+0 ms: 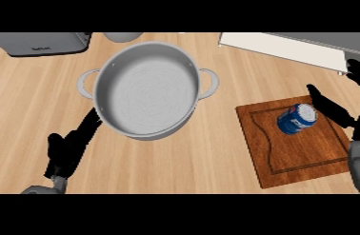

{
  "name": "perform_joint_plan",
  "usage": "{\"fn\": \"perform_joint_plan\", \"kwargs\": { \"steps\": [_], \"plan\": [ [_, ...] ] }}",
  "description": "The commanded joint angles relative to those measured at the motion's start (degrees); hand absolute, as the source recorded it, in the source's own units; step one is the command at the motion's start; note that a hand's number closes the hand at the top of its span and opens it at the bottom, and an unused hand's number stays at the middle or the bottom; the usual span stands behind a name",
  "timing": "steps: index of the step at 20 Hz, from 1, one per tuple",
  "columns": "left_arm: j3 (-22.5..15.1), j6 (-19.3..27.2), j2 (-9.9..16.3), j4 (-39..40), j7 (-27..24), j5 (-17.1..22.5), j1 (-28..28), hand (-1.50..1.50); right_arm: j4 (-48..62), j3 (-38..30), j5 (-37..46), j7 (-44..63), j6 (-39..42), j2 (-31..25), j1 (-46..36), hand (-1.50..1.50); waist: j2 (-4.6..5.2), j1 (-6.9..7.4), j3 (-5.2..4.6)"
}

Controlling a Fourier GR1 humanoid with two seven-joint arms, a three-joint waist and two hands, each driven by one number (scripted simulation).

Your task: Pick the can from the cutting board and place it in the pot

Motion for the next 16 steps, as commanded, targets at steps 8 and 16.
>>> {"fn": "perform_joint_plan", "kwargs": {
  "steps": [8,16],
  "plan": [
    [-3.1,-0.4,-4.2,-0.7,5.6,-0.8,-4.1,0.00,-24.3,5.3,16.8,31.8,-1.3,-2.2,11.9,-1.50,0.20,3.58,-0.13],
    [-2.5,-2.2,-5.8,1.8,5.0,-1.7,-5.8,0.00,-28.0,0.1,11.6,54.6,8.7,-4.3,3.0,-1.50,0.50,5.07,0.10]
  ]
}}
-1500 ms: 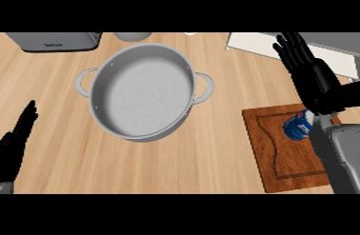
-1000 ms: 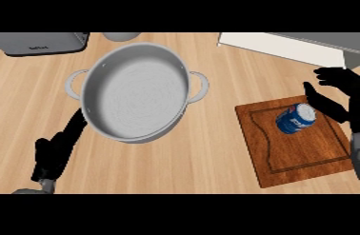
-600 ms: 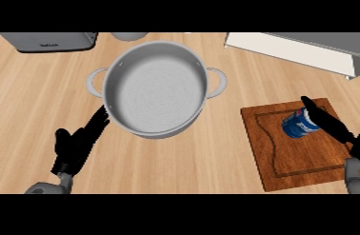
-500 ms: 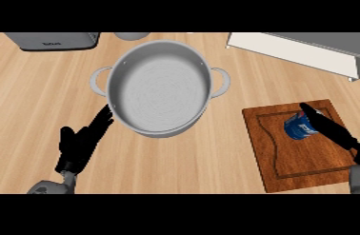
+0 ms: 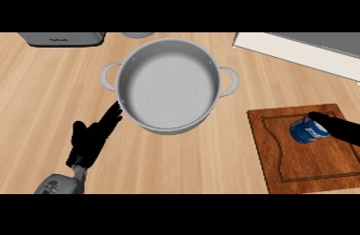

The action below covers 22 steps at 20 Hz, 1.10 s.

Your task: Pick the can from the cutting board and place it in the pot

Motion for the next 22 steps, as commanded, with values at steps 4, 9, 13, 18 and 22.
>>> {"fn": "perform_joint_plan", "kwargs": {
  "steps": [4,9,13,18,22],
  "plan": [
    [0.0,-0.7,-1.2,-1.4,1.6,-0.2,0.1,0.00,5.7,-1.7,-10.5,6.3,9.0,0.5,-2.1,-1.50,0.13,0.92,0.16],
    [1.0,-1.3,-0.7,0.6,-0.5,-1.8,0.5,0.00,13.5,1.0,-12.2,4.2,15.3,0.5,-1.9,-1.50,0.21,0.92,0.15],
    [3.1,-2.7,-1.3,0.0,0.8,-2.3,-0.1,0.00,13.5,-1.1,-11.4,0.4,17.8,1.4,2.6,-1.50,0.11,0.48,0.13],
    [3.1,-2.1,-3.9,0.3,2.5,-5.0,-1.2,0.00,15.4,-3.2,-7.2,-9.6,14.3,5.1,7.4,-1.50,0.12,0.38,0.14],
    [4.3,-5.2,-3.0,-3.3,1.7,-4.6,3.8,0.00,16.3,-7.7,-10.0,-15.7,16.7,5.7,10.3,-1.50,0.09,0.54,0.14]
  ]
}}
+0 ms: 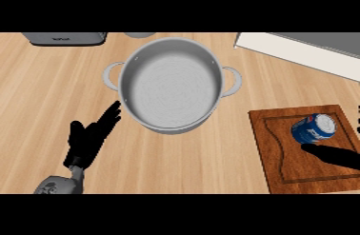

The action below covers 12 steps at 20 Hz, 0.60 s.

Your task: Pick the can from the cutting board and place it in the pot

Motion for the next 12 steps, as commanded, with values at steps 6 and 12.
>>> {"fn": "perform_joint_plan", "kwargs": {
  "steps": [6,12],
  "plan": [
    [1.9,-1.6,-1.6,-0.3,-0.2,-0.9,0.8,0.00,-1.4,-3.2,-6.5,-10.7,1.3,7.4,2.8,-1.50,-0.05,-0.08,-0.01],
    [2.4,-2.5,-1.6,-2.6,0.4,-2.0,1.7,0.00,8.1,-8.4,-13.8,-21.1,3.8,9.7,-1.3,-1.50,0.02,0.17,0.01]
  ]
}}
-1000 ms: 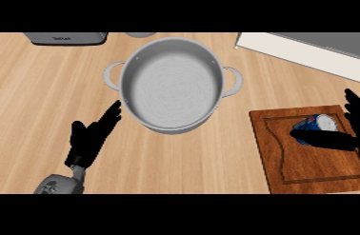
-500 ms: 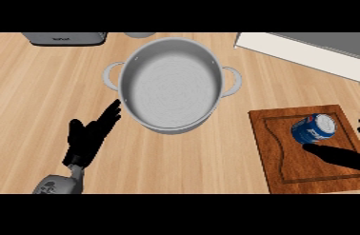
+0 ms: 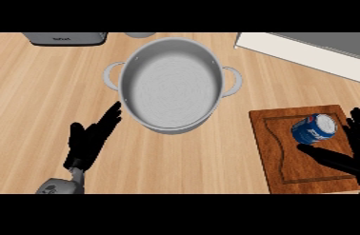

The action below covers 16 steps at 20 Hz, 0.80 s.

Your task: Pick the can from the cutting board and place it in the pot

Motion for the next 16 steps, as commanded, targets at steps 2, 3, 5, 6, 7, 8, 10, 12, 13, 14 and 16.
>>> {"fn": "perform_joint_plan", "kwargs": {
  "steps": [2,3,5,6,7,8,10,12,13,14,16],
  "plan": [
    [1.9,-1.8,1.2,-3.3,1.3,0.2,2.2,0.00,6.5,-2.6,-3.8,-5.1,0.9,2.7,-2.9,-1.50,0.01,0.21,-0.01],
    [2.9,-3.1,-0.3,5.7,-1.5,0.2,-3.0,0.00,8.1,-5.3,-6.7,-6.6,4.0,0.7,-2.3,-1.50,0.08,-0.15,-0.02],
    [2.4,-1.8,-1.3,0.4,3.3,-1.5,-3.5,0.00,11.6,-4.1,-4.9,-6.6,2.2,1.9,-5.9,-1.50,0.04,0.06,-0.02],
    [1.1,-0.8,-3.0,6.1,-4.8,-3.8,-1.8,0.00,12.2,-2.4,-4.2,-11.1,1.8,5.2,-2.6,-1.50,0.08,-0.05,-0.03],
    [1.5,-1.3,-3.0,4.8,-3.3,-3.6,-0.8,0.00,9.8,-3.3,-6.0,-8.4,2.3,4.7,-3.1,-1.50,0.03,-0.03,-0.03],
    [2.1,-1.1,-2.8,2.0,2.0,-2.2,-4.2,0.00,17.5,-6.1,-8.2,-10.8,4.2,2.4,-8.0,-1.50,0.07,0.13,0.00],
    [2.0,-1.8,-2.7,2.1,-1.8,-3.2,-0.3,0.00,18.2,-3.4,-5.9,-14.1,1.2,6.9,-6.7,-1.50,0.05,0.19,-0.02],
    [3.0,-2.1,-4.0,2.7,0.1,-3.8,-2.4,0.00,24.6,-5.2,-6.5,-16.9,2.9,3.8,-10.4,-1.50,0.05,0.15,-0.02],
    [4.3,-2.4,-3.7,4.8,1.6,-3.2,-6.2,0.00,22.5,-2.6,-4.4,-17.1,2.1,5.9,-7.9,1.50,0.05,0.03,-0.02],
    [1.6,-2.1,-3.2,1.0,0.4,-3.5,-0.9,0.00,24.4,-1.2,0.8,-21.8,3.7,1.7,-6.6,1.50,0.09,0.69,0.02],
    [3.1,-2.6,-3.3,0.0,2.2,-2.6,-1.5,0.00,31.7,-2.6,-0.8,-26.7,4.6,2.4,-9.5,1.50,0.08,0.39,0.01]
  ]
}}
